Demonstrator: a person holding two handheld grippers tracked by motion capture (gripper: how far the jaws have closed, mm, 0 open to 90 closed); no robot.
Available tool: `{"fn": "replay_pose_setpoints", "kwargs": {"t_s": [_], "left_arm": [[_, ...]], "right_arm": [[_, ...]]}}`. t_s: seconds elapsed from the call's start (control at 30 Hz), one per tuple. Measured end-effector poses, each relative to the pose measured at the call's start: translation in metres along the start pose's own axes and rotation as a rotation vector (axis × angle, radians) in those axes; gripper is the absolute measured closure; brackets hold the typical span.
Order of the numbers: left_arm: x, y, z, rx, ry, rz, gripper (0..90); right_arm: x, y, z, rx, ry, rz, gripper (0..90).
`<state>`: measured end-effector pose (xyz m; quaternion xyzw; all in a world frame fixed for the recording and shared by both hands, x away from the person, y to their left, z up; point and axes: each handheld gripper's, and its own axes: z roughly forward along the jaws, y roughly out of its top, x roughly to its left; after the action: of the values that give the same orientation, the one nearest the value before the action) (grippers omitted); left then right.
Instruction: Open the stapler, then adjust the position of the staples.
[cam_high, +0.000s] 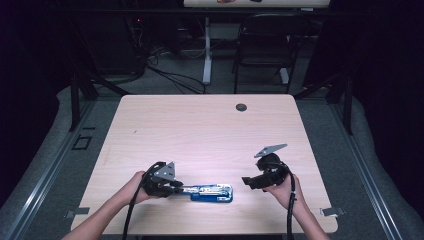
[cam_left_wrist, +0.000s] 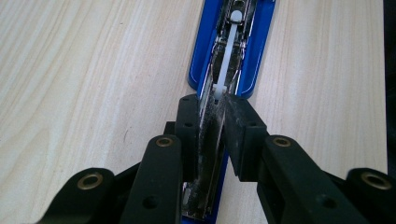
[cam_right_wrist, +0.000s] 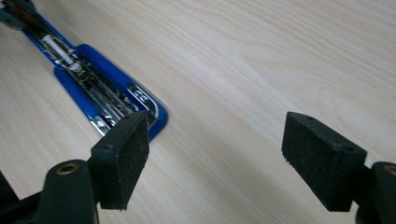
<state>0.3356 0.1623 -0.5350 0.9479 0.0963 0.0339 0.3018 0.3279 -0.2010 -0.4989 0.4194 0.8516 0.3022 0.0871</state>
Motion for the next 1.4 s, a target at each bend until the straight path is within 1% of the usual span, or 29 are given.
{"fn": "replay_pose_setpoints", "kwargs": {"t_s": [0.07, 0.1, 0.13, 0.23, 0.27, 0.3, 0.33, 0.37, 0.4, 0.43, 0.47, 0.5, 0.53, 0.57, 0.6, 0.63, 0.73, 0.77, 0.8, 0.87, 0.93, 1.2, 1.23, 1.33, 1.37, 1.4], "left_arm": [[0.0, 0.0, 0.0, 0.003, -0.003, 0.001, 75.9], [0.0, 0.0, 0.0, 0.002, -0.002, 0.0, 75.9], [0.0, 0.0, 0.0, 0.002, -0.002, 0.0, 75.9], [0.0, 0.0, 0.0, 0.0, -0.002, -0.001, 75.9], [0.0, 0.001, 0.0, 0.007, -0.009, 0.001, 75.9], [0.0, 0.001, 0.0, 0.011, -0.006, 0.003, 75.9], [0.001, 0.001, 0.0, 0.011, -0.008, 0.005, 75.9], [0.001, 0.001, 0.0, 0.005, -0.01, 0.003, 75.9], [0.001, 0.001, 0.0, 0.005, -0.011, 0.003, 75.9], [0.001, 0.002, 0.001, 0.004, -0.01, 0.002, 75.9], [0.001, 0.002, 0.001, 0.003, -0.012, 0.002, 75.9], [0.001, 0.002, 0.001, 0.003, -0.013, 0.002, 75.9], [0.001, 0.002, 0.001, 0.003, -0.013, 0.002, 75.9], [0.001, 0.001, 0.001, -0.002, -0.01, 0.001, 75.9], [0.001, 0.001, 0.001, -0.005, -0.007, 0.0, 75.9], [0.001, 0.001, 0.001, -0.005, -0.007, 0.0, 75.9], [0.001, 0.001, 0.001, -0.006, -0.01, -0.001, 75.9], [0.001, 0.001, 0.001, -0.005, -0.011, -0.001, 75.9], [0.001, 0.001, 0.001, -0.004, -0.009, 0.0, 75.9], [0.001, 0.001, 0.001, -0.004, -0.008, 0.001, 76.0], [0.001, 0.001, 0.001, -0.003, -0.009, 0.002, 76.0], [0.001, 0.002, 0.002, 0.0, -0.011, 0.005, 76.0], [0.002, 0.002, 0.002, -0.002, -0.02, 0.005, 76.0], [0.002, 0.003, 0.002, -0.001, -0.018, 0.006, 75.9], [0.002, 0.003, 0.002, -0.001, -0.018, 0.006, 75.9], [0.002, 0.003, 0.002, -0.001, -0.018, 0.005, 75.9]], "right_arm": [[-0.005, -0.003, -0.002, 0.009, -0.015, 0.016, 21.2], [-0.009, -0.006, -0.003, 0.013, -0.034, 0.025, 21.1], [-0.009, -0.006, -0.003, 0.013, -0.034, 0.025, 21.1], [-0.015, -0.011, -0.006, 0.019, -0.067, 0.033, 21.0], [-0.018, -0.013, -0.007, 0.024, -0.077, 0.036, 21.0], [-0.02, -0.014, -0.008, 0.031, -0.089, 0.036, 20.9], [-0.024, -0.015, -0.009, 0.026, -0.103, 0.049, 20.6], [-0.024, -0.015, -0.009, 0.026, -0.103, 0.049, 20.6], [-0.026, -0.016, -0.009, 0.031, -0.117, 0.046, 20.3], [-0.027, -0.016, -0.008, 0.033, -0.126, 0.055, 18.6], [-0.029, -0.017, -0.007, 0.033, -0.124, 0.06, 18.2], [-0.03, -0.017, -0.006, 0.044, -0.138, 0.057, 17.7], [-0.031, -0.018, -0.005, 0.042, -0.139, 0.063, 16.7], [-0.033, -0.018, -0.005, 0.047, -0.15, 0.066, 16.4], [-0.034, -0.018, -0.005, 0.044, -0.145, 0.07, 16.4], [-0.035, -0.018, -0.005, 0.054, -0.155, 0.067, 16.1], [-0.038, -0.019, -0.005, 0.054, -0.167, 0.078, 15.4], [-0.039, -0.02, -0.005, 0.064, -0.172, 0.075, 15.3], [-0.04, -0.02, -0.005, 0.056, -0.174, 0.081, 14.9], [-0.043, -0.021, -0.005, 0.056, -0.184, 0.092, 14.1], [-0.044, -0.021, -0.006, 0.06, -0.18, 0.097, 13.9], [-0.055, -0.023, -0.006, 0.061, -0.207, 0.137, 12.8], [-0.056, -0.023, -0.006, 0.061, -0.213, 0.144, 13.1], [-0.064, -0.024, -0.009, 0.054, -0.239, 0.17, 14.6], [-0.064, -0.024, -0.009, 0.054, -0.239, 0.17, 14.6], [-0.066, -0.024, -0.01, 0.053, -0.249, 0.175, 14.9]]}}
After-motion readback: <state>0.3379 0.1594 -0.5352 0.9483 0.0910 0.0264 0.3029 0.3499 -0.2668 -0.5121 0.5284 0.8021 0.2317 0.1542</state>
